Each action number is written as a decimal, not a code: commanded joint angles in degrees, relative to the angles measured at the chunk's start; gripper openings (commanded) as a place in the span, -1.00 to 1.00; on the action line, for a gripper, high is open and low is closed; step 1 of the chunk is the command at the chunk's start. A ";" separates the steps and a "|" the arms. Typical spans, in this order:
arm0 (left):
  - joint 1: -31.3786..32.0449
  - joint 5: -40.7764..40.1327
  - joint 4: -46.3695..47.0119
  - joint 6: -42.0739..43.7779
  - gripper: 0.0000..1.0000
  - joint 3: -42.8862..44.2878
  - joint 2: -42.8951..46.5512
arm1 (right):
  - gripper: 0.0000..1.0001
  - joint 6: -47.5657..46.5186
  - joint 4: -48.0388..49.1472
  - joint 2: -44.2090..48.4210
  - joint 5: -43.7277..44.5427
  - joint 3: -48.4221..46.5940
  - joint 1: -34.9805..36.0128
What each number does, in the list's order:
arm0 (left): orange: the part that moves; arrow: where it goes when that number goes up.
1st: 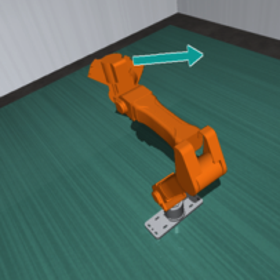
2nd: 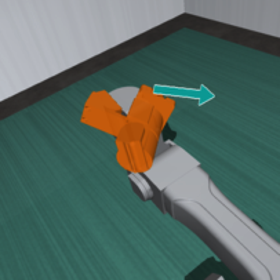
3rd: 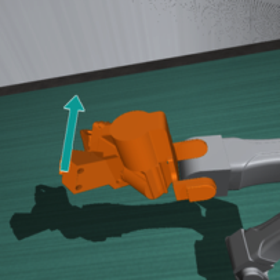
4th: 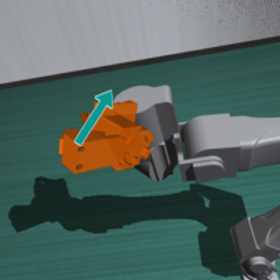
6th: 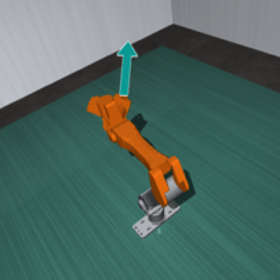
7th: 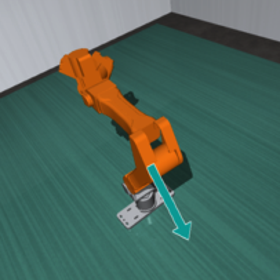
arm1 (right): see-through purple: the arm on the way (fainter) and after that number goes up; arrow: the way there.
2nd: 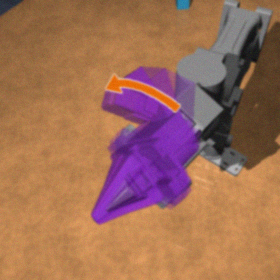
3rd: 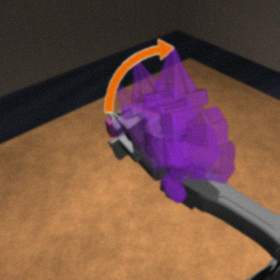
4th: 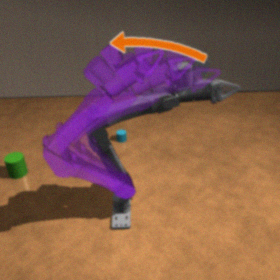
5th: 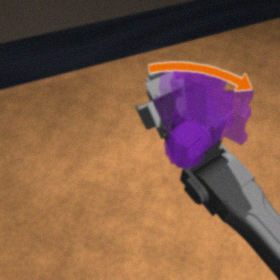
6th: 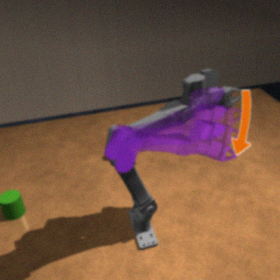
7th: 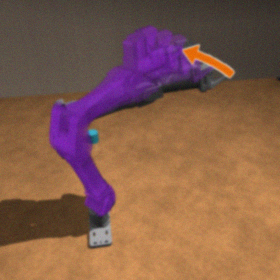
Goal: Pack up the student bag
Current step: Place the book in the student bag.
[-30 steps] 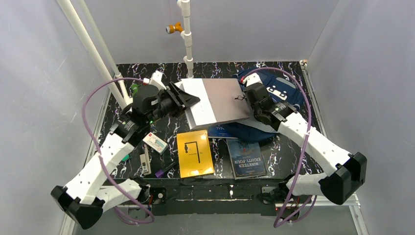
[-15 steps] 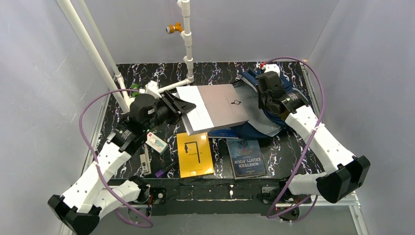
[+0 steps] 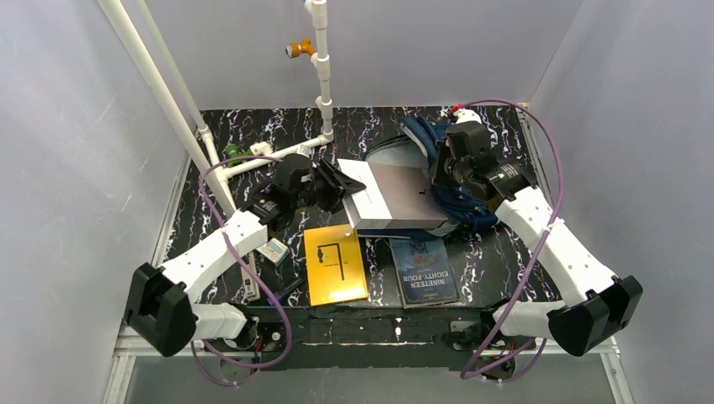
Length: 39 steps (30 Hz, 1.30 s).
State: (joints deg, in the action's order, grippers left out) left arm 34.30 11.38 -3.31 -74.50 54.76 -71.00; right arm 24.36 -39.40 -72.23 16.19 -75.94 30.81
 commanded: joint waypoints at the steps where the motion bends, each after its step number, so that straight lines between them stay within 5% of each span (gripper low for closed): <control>1: 1.59 -0.72 8.05 0.82 -1.00 3.77 -3.56 | -0.97 4.41 12.14 4.05 -5.44 -2.65 0.13; 22: 0.26 -9.95 7.81 4.23 -1.00 13.61 -8.46 | -0.97 2.85 11.40 4.68 -6.78 -4.06 0.11; 29: 1.36 4.39 23.52 -6.97 -1.00 15.35 -21.15 | -0.97 3.84 12.59 3.88 -8.12 -3.92 0.05; 39: 9.48 -9.80 32.71 -0.54 -1.00 19.09 -31.14 | -0.97 2.74 10.00 3.08 -6.61 -7.61 0.04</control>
State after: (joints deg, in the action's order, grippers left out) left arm 40.77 6.50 18.90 -76.53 69.01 -101.01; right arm 27.49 -36.88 -70.63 8.97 -76.90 30.74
